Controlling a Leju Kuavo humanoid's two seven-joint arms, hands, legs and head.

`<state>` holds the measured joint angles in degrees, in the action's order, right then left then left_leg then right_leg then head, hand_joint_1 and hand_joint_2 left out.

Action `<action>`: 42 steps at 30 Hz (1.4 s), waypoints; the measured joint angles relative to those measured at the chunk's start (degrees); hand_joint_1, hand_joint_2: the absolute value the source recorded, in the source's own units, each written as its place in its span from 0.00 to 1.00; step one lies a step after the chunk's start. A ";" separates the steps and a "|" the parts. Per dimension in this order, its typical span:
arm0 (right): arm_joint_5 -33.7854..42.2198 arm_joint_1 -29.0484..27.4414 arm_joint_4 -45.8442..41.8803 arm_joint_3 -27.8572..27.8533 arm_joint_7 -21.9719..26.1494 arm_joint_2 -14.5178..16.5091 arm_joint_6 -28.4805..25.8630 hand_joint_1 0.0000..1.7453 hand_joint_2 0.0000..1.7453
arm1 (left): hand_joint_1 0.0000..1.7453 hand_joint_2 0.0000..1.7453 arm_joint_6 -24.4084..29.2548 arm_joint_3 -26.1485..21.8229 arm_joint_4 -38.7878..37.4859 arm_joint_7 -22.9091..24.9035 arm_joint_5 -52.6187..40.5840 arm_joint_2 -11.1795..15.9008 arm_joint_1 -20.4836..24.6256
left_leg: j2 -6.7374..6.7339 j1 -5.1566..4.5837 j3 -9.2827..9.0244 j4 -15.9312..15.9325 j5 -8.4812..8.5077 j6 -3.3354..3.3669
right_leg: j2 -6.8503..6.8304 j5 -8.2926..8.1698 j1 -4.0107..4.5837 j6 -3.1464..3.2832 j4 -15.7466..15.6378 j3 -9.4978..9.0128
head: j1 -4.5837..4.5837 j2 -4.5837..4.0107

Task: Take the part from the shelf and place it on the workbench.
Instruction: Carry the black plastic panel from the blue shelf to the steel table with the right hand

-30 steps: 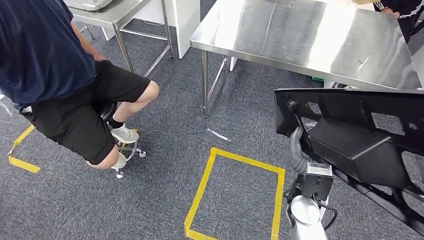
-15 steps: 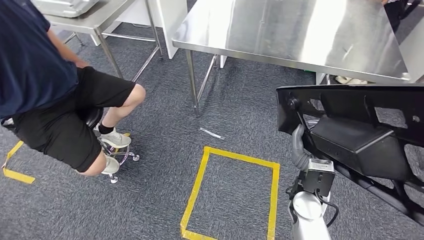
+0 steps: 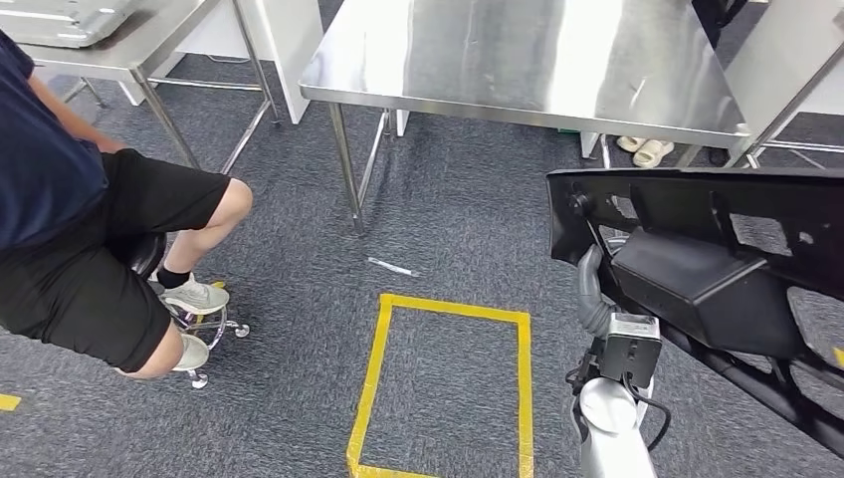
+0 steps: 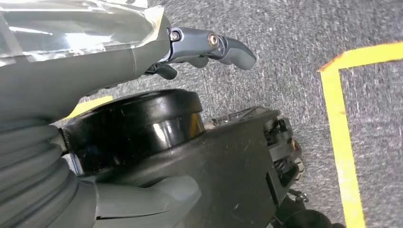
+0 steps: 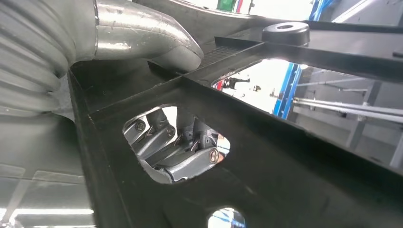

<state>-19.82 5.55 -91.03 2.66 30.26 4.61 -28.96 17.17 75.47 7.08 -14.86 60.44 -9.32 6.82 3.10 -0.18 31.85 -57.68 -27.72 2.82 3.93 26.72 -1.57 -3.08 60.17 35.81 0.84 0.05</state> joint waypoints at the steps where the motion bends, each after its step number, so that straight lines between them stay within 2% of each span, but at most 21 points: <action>1: 0.00 0.05 0.00 0.00 0.01 0.01 -0.03 1.00 1.00 | 0.00 1.00 -0.01 0.00 0.02 0.00 -0.03 -0.01 -0.06 | -0.66 0.09 -0.10 0.21 0.12 0.30 | -1.25 1.21 0.13 0.05 2.66 1.40 | -0.12 0.01; 2: 0.01 0.05 0.01 0.01 0.01 0.01 -0.04 1.00 1.00 | 0.00 1.00 -0.01 0.00 0.02 0.00 -0.05 0.00 -0.11 | -1.28 0.03 -0.14 0.25 0.12 0.45 | -2.43 2.71 0.19 0.15 6.35 3.22 | -0.21 0.01; 4: 0.01 -0.11 0.05 0.00 -0.01 0.01 -0.04 1.00 1.00 | 0.00 1.00 -0.02 -0.01 0.02 0.01 -0.05 0.02 -0.19 | -2.50 -0.08 -0.09 0.23 0.07 0.57 | -3.18 5.07 0.25 0.06 13.64 6.83 | -0.34 0.00; 5: 0.01 -0.21 0.08 -0.02 -0.01 0.01 -0.04 1.00 1.00 | 0.00 1.00 -0.03 -0.02 0.02 0.01 -0.05 0.02 -0.22 | -3.03 -0.13 -0.09 0.22 0.04 0.59 | -3.28 5.14 0.25 -0.20 14.79 7.36 | -0.36 -0.01; 6: 0.01 -0.28 0.10 -0.04 -0.01 0.01 -0.04 1.00 1.00 | 0.00 1.00 -0.04 -0.02 0.02 0.02 -0.05 0.03 -0.26 | -3.49 -0.15 -0.14 0.22 0.01 0.58 | -3.43 4.39 0.26 -0.57 13.60 6.70 | -0.39 -0.01; 8: 0.01 -0.26 0.11 -0.06 -0.01 0.01 -0.05 1.00 1.00 | 0.00 1.00 -0.06 -0.02 0.02 0.02 -0.05 0.03 -0.32 | -4.18 -0.21 -0.35 0.20 -0.14 0.45 | -4.48 1.53 0.31 -1.15 5.53 2.39 | -0.42 -0.01; 10: 0.03 -0.22 0.11 -0.07 0.07 0.02 -0.07 1.00 1.00 | 0.00 1.00 -0.07 -0.02 0.02 0.02 -0.05 0.09 -0.36 | -4.53 -0.63 -0.41 0.06 -0.48 0.16 | -5.47 -0.49 0.49 -0.79 -1.10 -1.31 | -0.39 0.01; 11: 0.07 -0.25 0.11 -0.08 0.19 0.03 -0.04 1.00 1.00 | 0.00 1.00 -0.09 -0.02 0.02 0.02 -0.06 0.14 -0.38 | -4.60 -0.83 -0.41 -0.02 -0.59 0.32 | -5.71 -0.83 0.51 -0.45 -2.36 -2.03 | -0.37 0.01; 14: 0.05 -0.36 0.11 -0.19 0.77 -0.01 0.15 1.00 1.00 | 0.00 1.00 -0.23 -0.02 0.02 0.02 -0.14 0.26 -0.39 | -4.68 -0.97 -0.43 0.01 -0.55 1.03 | -5.32 -1.05 0.53 -0.05 -2.41 -2.12 | -0.30 -0.01; 23: -1.13 -0.36 0.11 0.42 1.17 0.05 1.23 1.00 1.00 | 0.00 1.00 1.43 0.01 0.02 0.03 -0.65 0.23 -0.38 | -4.71 -0.80 -0.58 0.55 -0.14 -0.21 | -5.18 -1.06 0.82 0.29 -2.34 -1.98 | -0.33 0.00; 29: -1.93 -0.39 0.10 0.80 1.06 0.15 1.79 1.00 1.00 | 0.00 1.00 4.33 0.04 -0.09 -0.58 -1.17 0.16 -0.37 | -4.78 -1.11 -0.59 0.55 -0.11 -0.30 | -5.18 -1.14 0.86 0.40 -2.33 -1.98 | -0.34 -0.01; 42: -2.66 -0.80 -0.16 0.82 0.62 0.40 2.17 1.00 1.00 | 0.00 1.00 5.09 0.10 -0.62 -0.94 -1.18 -0.07 -0.29 | -4.82 -1.49 -0.58 0.52 -0.13 -0.22 | -5.18 -1.18 0.60 0.35 -2.34 -1.98 | -0.35 0.00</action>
<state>-22.48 4.75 -91.20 3.48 30.88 5.01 -26.79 22.26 75.57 6.46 -15.80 59.26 -9.39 6.52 -1.72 -1.67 31.27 -57.16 -27.84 2.59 -1.25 25.54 -0.97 -2.73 57.83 33.83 0.48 0.05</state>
